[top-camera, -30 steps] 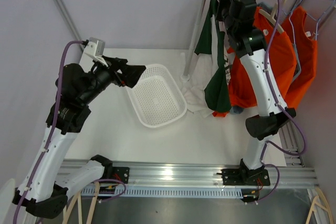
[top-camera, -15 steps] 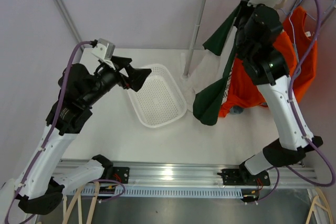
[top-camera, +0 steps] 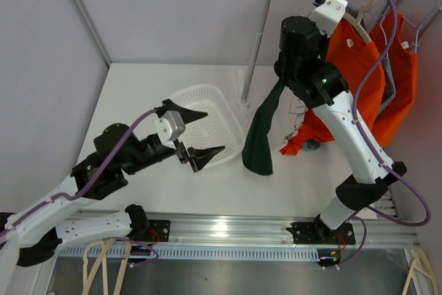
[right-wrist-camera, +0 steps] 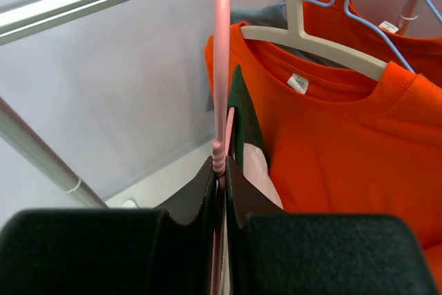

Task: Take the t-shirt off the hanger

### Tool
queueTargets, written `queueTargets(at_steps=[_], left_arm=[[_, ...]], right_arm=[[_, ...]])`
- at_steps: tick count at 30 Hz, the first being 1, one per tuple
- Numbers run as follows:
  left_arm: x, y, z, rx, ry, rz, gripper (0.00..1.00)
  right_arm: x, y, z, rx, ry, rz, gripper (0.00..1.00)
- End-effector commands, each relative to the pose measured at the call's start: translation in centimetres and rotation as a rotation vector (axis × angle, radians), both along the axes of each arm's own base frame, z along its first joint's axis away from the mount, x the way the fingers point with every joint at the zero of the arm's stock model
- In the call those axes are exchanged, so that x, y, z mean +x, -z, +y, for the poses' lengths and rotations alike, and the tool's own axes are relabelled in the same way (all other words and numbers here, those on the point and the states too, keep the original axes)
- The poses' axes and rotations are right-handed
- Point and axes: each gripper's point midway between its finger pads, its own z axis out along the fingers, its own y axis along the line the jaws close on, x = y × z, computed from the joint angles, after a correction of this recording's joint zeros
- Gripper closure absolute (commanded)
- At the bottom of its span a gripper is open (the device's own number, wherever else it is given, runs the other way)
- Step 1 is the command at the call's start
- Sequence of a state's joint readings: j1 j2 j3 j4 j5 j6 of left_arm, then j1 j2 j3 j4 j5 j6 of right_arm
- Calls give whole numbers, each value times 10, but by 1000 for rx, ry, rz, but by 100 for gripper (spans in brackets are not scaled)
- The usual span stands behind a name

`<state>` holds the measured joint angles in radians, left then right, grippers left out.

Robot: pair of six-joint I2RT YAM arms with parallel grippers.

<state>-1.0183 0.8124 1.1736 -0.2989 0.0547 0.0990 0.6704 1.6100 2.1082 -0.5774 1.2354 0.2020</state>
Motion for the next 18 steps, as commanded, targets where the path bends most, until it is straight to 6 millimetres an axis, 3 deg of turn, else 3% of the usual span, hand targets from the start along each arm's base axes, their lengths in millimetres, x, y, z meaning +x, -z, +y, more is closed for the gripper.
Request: queueTargets(at_steps=[1, 2, 3, 4, 8, 9, 14, 18], left_arm=[[-8, 0, -17, 16, 47, -114, 0], [-8, 4, -22, 23, 52, -111, 0], [-11, -11, -25, -9, 61, -127, 1], [-4, 18, -40, 49, 64, -88, 0], [8, 38, -65, 50, 45, -55, 1], [13, 35, -68, 25, 21, -58, 1], [43, 60, -83, 46, -101, -31, 0], [53, 64, -91, 41, -128, -36, 4]], right_arm=[[-19, -40, -4, 149, 29, -142, 100], [-21, -42, 0, 152, 28, -146, 100], [-25, -44, 6, 151, 25, -147, 100], [-27, -45, 9, 155, 16, -150, 100], [-32, -47, 24, 172, -50, -159, 100], [-33, -47, 26, 172, -57, -158, 100], [-38, -49, 34, 155, -99, -152, 100], [-43, -54, 35, 160, -127, -160, 100]])
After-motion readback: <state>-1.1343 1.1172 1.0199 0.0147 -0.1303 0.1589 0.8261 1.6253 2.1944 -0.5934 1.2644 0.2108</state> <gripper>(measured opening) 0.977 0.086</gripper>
